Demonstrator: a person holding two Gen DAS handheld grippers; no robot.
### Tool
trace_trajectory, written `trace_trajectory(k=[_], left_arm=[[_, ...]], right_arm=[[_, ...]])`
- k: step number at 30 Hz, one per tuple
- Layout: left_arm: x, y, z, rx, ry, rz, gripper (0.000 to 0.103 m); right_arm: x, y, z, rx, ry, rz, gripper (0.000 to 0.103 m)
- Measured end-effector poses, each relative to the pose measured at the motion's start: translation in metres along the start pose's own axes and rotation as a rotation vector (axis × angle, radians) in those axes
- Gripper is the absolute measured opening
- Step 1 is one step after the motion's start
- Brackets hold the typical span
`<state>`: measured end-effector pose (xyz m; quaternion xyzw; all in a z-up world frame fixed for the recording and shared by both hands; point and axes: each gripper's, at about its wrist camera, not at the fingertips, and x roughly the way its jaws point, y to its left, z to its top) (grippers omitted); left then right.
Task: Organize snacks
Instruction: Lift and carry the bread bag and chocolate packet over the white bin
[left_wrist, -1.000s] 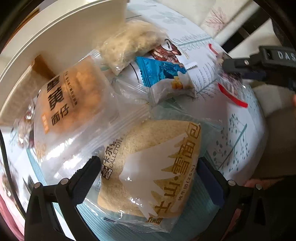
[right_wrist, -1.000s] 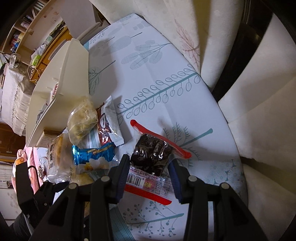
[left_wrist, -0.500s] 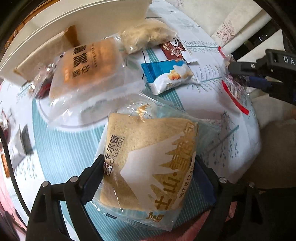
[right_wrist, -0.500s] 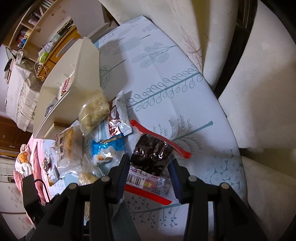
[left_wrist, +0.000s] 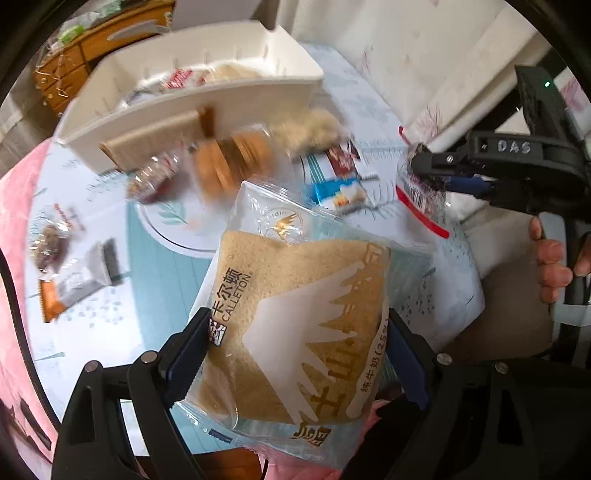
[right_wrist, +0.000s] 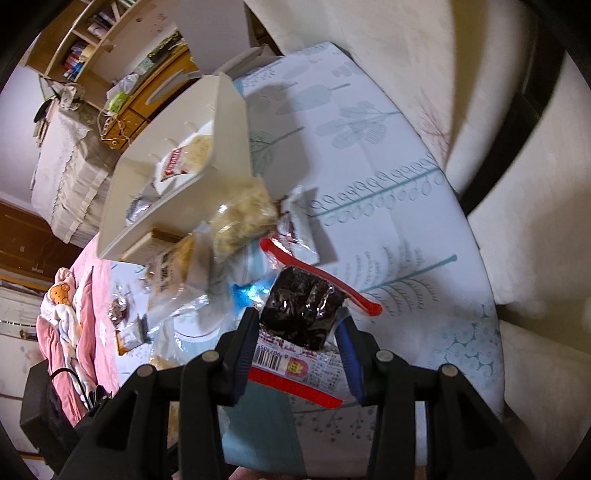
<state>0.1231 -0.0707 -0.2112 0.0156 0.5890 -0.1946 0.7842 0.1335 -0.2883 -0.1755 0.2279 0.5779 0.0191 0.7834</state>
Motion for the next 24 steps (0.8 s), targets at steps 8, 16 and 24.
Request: trace_trajectory(k=[8,16,24], left_arm=[[-0.069,0.014,0.013,-0.039,-0.1,0.034,0.089],[-0.117,0.046,0.05,-0.068,-0.183,0.069,0.089],[-0.127,0.09,0.102,-0.126,-0.24,0.08,0.089]], right_arm=[[-0.013,0.034,0.015,-0.064,-0.039,0.053,0.042],[-0.019,0.071,0.037,-0.091,-0.063,0.112,0.042],[-0.014,0.112,0.066,-0.172,-0.156,0.098,0.042]])
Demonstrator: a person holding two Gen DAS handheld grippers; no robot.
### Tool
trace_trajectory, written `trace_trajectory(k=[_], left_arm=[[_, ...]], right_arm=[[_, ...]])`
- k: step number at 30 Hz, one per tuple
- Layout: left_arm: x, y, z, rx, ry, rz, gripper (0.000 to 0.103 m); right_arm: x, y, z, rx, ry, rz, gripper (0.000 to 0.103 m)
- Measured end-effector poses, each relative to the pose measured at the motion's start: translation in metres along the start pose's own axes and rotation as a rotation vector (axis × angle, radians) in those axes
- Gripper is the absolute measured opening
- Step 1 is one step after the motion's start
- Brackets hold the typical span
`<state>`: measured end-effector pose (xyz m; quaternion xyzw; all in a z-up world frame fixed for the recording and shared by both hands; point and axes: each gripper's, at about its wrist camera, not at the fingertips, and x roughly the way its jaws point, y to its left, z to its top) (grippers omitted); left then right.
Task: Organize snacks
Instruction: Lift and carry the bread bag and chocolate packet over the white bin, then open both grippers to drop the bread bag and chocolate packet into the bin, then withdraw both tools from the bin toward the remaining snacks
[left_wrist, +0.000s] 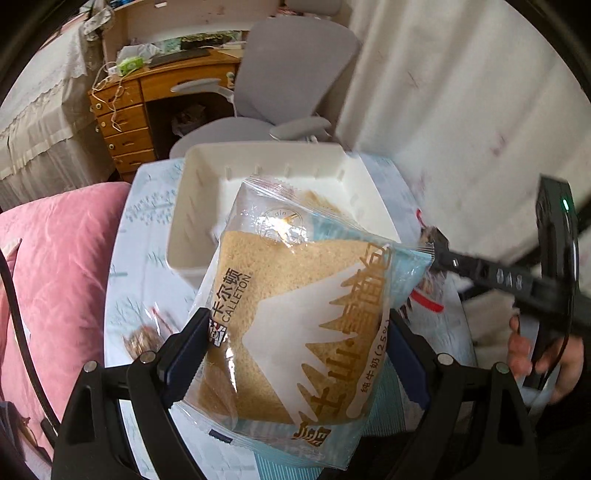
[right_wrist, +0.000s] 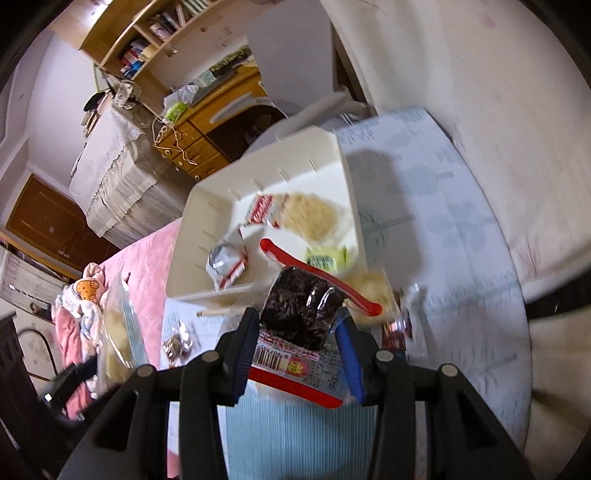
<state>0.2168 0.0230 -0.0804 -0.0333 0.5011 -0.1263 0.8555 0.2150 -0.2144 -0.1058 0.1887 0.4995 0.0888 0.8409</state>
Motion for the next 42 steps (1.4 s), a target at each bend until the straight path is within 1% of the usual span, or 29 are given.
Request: trace_trajectory(k=[3,4,5,9,11,12,14,17,18,19,21,26,30,37,42], left_arm=[[0.012,0.018,0.019,-0.048,-0.027,-0.011,0.089],[0.018,0.024,0.025,-0.063,-0.037,-0.015,0.089],[0.023,0.029,0.03,-0.076,-0.049,-0.018,0.089],[0.047,0.044,0.046,-0.117,-0.086,-0.034,0.089],[0.061,0.051,0.053,-0.163,-0.102,-0.036,0.09],[0.067,0.053,0.054,-0.18,-0.097,-0.038,0.09],[0.082,0.054,0.057,-0.195,-0.061,-0.05,0.09],[0.095,0.049,0.061,-0.182,-0.046,-0.054,0.092],[0.098,0.046,0.062,-0.17,-0.046,-0.051,0.093],[0.099,0.043,0.062,-0.162,-0.042,-0.048,0.098],[0.102,0.039,0.062,-0.157,-0.028,-0.049,0.099],[0.099,0.037,0.059,-0.195,-0.001,-0.043,0.099],[0.088,0.035,0.053,-0.213,0.003,0.001,0.099],[0.053,0.023,0.033,-0.248,-0.026,0.047,0.099],[0.03,0.011,0.01,-0.277,-0.04,0.076,0.099]], right_arm=[[0.008,0.009,0.008,-0.028,-0.037,0.002,0.042],[0.012,0.012,0.011,-0.038,-0.053,0.003,0.041],[0.014,0.014,0.013,-0.047,-0.064,0.009,0.034],[0.023,0.022,0.021,-0.103,-0.125,0.017,0.032],[0.033,0.024,0.026,-0.121,-0.122,0.001,0.029],[0.037,0.025,0.027,-0.125,-0.116,-0.01,0.028],[0.042,0.024,0.029,-0.123,-0.104,-0.016,0.028],[0.046,0.022,0.03,-0.118,-0.095,-0.016,0.028],[0.047,0.02,0.03,-0.116,-0.094,-0.015,0.028],[0.047,0.018,0.03,-0.11,-0.09,-0.015,0.028],[0.047,0.015,0.029,-0.098,-0.086,-0.019,0.028],[0.04,0.007,0.028,-0.07,-0.089,-0.011,0.028],[0.029,0.003,0.025,-0.069,-0.093,-0.001,0.028],[-0.001,-0.002,0.013,-0.066,-0.106,0.04,0.028],[-0.023,-0.002,0.0,-0.089,-0.107,0.08,0.028]])
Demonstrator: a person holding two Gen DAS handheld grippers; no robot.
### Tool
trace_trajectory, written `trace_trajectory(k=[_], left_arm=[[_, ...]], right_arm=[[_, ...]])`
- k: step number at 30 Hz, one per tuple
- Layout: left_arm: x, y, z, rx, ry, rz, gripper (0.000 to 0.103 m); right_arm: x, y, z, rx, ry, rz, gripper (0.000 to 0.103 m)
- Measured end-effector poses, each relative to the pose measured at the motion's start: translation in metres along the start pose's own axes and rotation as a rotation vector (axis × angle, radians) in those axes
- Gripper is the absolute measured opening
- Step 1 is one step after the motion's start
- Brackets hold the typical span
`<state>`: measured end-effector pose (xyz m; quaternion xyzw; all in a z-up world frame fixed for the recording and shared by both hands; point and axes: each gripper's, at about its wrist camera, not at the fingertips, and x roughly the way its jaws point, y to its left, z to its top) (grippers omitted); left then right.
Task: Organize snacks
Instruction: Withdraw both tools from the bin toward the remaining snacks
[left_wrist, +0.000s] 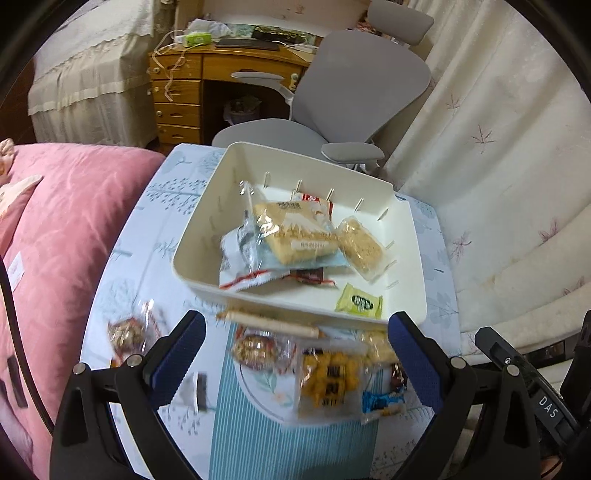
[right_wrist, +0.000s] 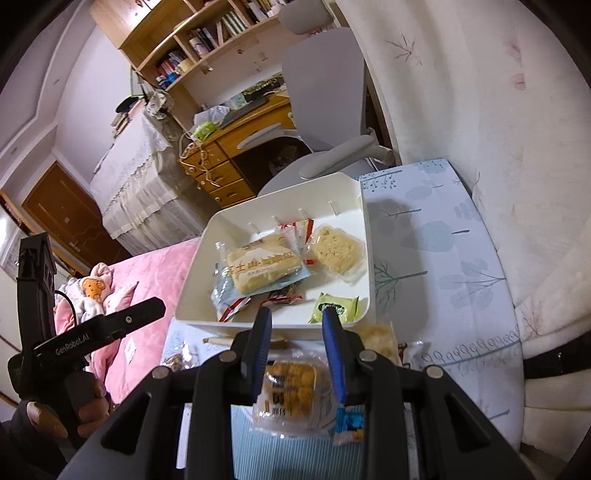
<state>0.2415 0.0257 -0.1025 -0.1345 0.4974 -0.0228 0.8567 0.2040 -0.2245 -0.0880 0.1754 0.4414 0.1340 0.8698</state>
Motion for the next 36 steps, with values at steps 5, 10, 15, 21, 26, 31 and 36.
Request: trace_trajectory(k=[5,10,15,21,26,31,36], left_arm=[[-0.016,0.0,-0.034,-0.046,0.019,0.062,0.099],[-0.028,0.01,-0.071,-0.101,0.036,0.105,0.099],[-0.049,0.022,-0.106,-0.134,0.005,0.137,0.099],[-0.051,0.039,-0.137,-0.147,0.072,0.219,0.099],[-0.047,0.062,-0.159,-0.209,0.135,0.226,0.099],[-0.043,0.089,-0.169,-0.277,0.169,0.221,0.099],[-0.03,0.128,-0.171,-0.386,0.213,0.218,0.099]], right_arm=[[-0.017,0.003,-0.017,-0.049,0.028,0.032,0.029],[-0.027,0.007,-0.039,-0.102,0.062,0.049,0.029],[-0.032,0.011,-0.056,-0.141,0.105,0.067,0.031],[-0.034,0.018,-0.075,-0.186,0.144,0.076,0.041],[-0.027,0.024,-0.091,-0.254,0.176,0.033,0.041],[-0.008,0.027,-0.101,-0.264,0.243,0.001,0.041],[0.011,0.031,-0.104,-0.253,0.28,-0.064,0.05]])
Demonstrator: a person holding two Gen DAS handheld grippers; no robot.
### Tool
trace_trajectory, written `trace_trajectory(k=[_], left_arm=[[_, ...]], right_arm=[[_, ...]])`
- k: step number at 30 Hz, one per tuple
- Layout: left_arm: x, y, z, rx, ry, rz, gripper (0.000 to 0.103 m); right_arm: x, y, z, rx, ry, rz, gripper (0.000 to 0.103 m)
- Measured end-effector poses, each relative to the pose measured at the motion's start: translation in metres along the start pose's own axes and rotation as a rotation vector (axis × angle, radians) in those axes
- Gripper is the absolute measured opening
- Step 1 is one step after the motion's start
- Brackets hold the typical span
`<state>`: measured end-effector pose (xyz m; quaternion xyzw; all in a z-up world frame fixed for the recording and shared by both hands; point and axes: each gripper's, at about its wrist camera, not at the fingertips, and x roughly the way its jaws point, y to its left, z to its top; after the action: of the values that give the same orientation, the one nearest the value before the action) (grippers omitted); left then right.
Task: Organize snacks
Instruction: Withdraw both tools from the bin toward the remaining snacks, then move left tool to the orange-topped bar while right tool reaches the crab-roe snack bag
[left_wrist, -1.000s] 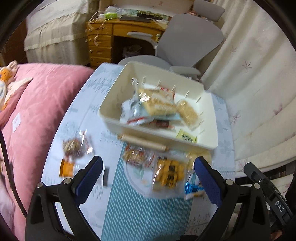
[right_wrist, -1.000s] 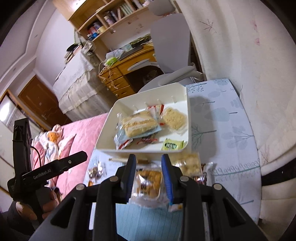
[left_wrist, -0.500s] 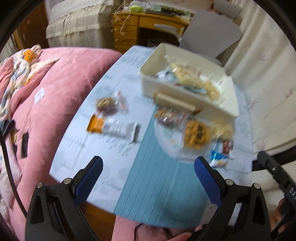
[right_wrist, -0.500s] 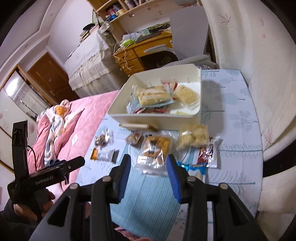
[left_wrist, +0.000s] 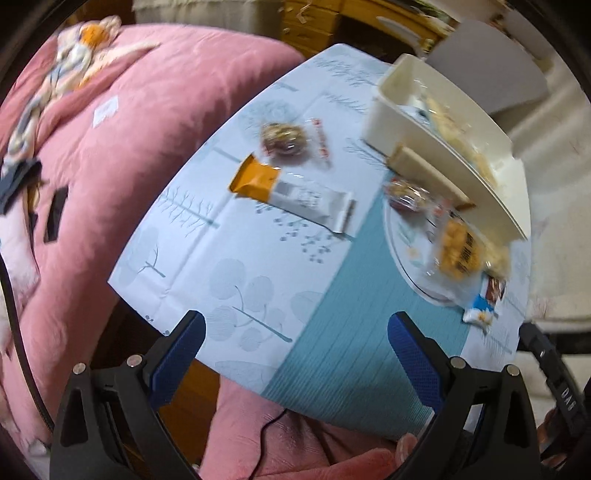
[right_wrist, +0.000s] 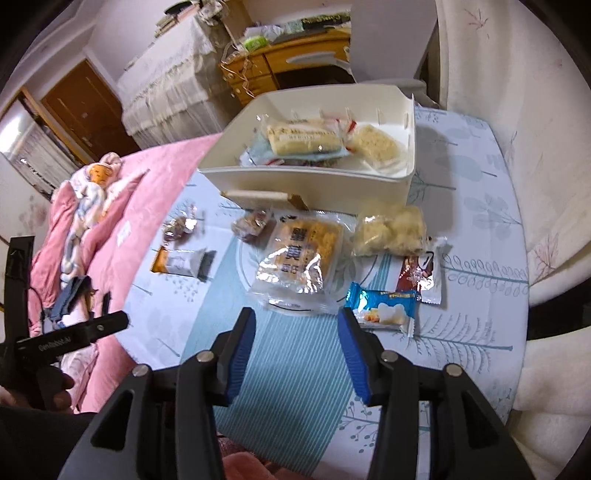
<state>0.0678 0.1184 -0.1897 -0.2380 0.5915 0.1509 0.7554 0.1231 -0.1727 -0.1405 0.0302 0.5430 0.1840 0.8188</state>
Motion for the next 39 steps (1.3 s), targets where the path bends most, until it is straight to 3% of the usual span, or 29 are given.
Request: trace_trajectory(k=[6,14,20,32,36,39], left_arm=[[0.031,0.031,0.033,-0.095,0.089,-0.029,0.099],[0.064,0.051,0.083,-0.193,0.146,-0.097,0.099],[0.095,0.051,0.109,-0.273,0.225,-0.077,0.098],[0.135,0.044,0.126,-0.353,0.298,-0.044,0.096],[0.15,0.035,0.131,-0.35,0.343,-0.04,0.087],[0.152,0.029,0.135,-0.345,0.332,-0.034,0.084]], right_arm=[[0.022,0.008,0.008,0.06,0.055,-0.061,0.063],[0.058,0.012,0.024,0.196,0.121,-0.136,0.069],[0.084,0.012,0.035,0.251,0.159,-0.185,0.08],[0.136,0.024,0.052,0.154,0.282,-0.231,0.084],[0.145,0.025,0.056,0.137,0.285,-0.241,0.089],[0.152,0.026,0.059,0.125,0.29,-0.258,0.09]])
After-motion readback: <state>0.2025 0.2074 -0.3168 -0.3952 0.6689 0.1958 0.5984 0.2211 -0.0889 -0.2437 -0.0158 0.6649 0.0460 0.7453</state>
